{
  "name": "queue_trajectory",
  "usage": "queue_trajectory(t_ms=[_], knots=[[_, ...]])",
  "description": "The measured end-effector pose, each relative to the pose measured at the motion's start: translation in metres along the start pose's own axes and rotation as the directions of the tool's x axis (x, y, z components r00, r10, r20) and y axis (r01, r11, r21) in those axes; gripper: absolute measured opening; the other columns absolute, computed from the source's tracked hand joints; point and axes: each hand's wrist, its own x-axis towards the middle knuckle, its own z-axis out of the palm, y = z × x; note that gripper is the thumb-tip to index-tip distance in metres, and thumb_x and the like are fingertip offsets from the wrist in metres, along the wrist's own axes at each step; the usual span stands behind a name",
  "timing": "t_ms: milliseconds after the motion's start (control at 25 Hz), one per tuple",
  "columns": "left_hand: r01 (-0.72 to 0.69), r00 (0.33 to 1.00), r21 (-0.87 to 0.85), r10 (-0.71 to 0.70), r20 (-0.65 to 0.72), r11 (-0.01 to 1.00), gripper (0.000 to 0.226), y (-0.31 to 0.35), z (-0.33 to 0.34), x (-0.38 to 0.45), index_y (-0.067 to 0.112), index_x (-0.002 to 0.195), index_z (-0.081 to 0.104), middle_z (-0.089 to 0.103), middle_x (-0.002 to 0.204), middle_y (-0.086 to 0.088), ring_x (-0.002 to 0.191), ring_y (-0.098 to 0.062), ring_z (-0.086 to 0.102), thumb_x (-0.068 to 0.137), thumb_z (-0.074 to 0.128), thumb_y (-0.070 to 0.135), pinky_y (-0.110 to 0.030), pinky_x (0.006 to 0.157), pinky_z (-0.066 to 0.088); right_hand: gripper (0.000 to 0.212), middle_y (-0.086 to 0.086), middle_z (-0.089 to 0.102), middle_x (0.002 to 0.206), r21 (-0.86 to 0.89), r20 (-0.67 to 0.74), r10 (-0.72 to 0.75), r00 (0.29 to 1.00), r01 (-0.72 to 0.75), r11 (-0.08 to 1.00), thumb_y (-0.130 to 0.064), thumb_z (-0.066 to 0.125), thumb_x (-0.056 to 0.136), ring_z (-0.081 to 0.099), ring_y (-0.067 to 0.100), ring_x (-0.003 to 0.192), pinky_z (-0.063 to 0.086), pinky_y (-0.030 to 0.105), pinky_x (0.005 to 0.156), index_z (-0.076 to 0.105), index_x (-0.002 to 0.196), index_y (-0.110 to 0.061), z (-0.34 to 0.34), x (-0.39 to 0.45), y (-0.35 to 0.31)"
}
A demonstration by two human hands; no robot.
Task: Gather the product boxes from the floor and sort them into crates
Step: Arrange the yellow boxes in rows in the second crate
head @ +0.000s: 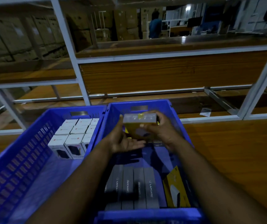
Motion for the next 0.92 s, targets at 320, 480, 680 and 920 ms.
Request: queue_trajectory(t_ms=[320,480,680,920], knots=[[-0.138,0.990,0.129,0.139,0.001,0.982,0.026,0.008,0.001,-0.014,0.007,0.118,0.059,0.077,0.095,-0.014,0.078,-0.024,0.076,0.099,0.047,0.020,-0.032,0.061,0.061,0.036,0.011,0.063,0.123,0.268,-0.079,0.225,0.971,-0.197,0.943,-0.007,0.064,0.089,0.065,0.032,0.107,0.054,0.051,0.092,0.060,0.124,-0.015,0.000,0.002,0.005],[-0.222,0.975,0.134,0.223,0.014,0.966,0.026,0.009,0.002,-0.012,0.011,0.123,0.056,0.072,0.110,-0.015,0.095,-0.028,0.071,0.099,0.046,0.014,-0.037,0.070,0.063,0.044,0.014,0.061,0.126,0.349,-0.222,0.326,0.919,-0.237,0.907,0.001,0.054,0.092,0.064,0.026,0.098,0.056,0.045,0.079,0.050,0.134,-0.013,-0.006,0.010,0.015],[-0.249,0.968,0.113,0.250,0.001,0.962,0.024,0.007,0.004,-0.010,0.013,0.117,0.058,0.070,0.109,-0.014,0.098,-0.030,0.067,0.099,0.042,0.013,-0.044,0.079,0.058,0.039,0.014,0.066,0.120,0.358,-0.175,0.364,0.915,-0.286,0.889,-0.006,0.055,0.094,0.064,0.028,0.105,0.055,0.043,0.080,0.054,0.132,-0.012,-0.004,0.010,0.017],[-0.146,0.988,0.000,0.145,0.055,0.989,0.028,-0.002,0.014,-0.010,0.007,0.099,0.057,0.063,0.074,-0.010,0.054,-0.019,0.062,0.092,0.036,0.023,-0.022,0.048,0.053,0.027,0.003,0.070,0.109,0.378,-0.149,0.314,0.938,-0.239,0.894,-0.021,0.065,0.090,0.064,0.018,0.108,0.055,0.035,0.086,0.063,0.116,-0.015,-0.002,0.009,0.012]])
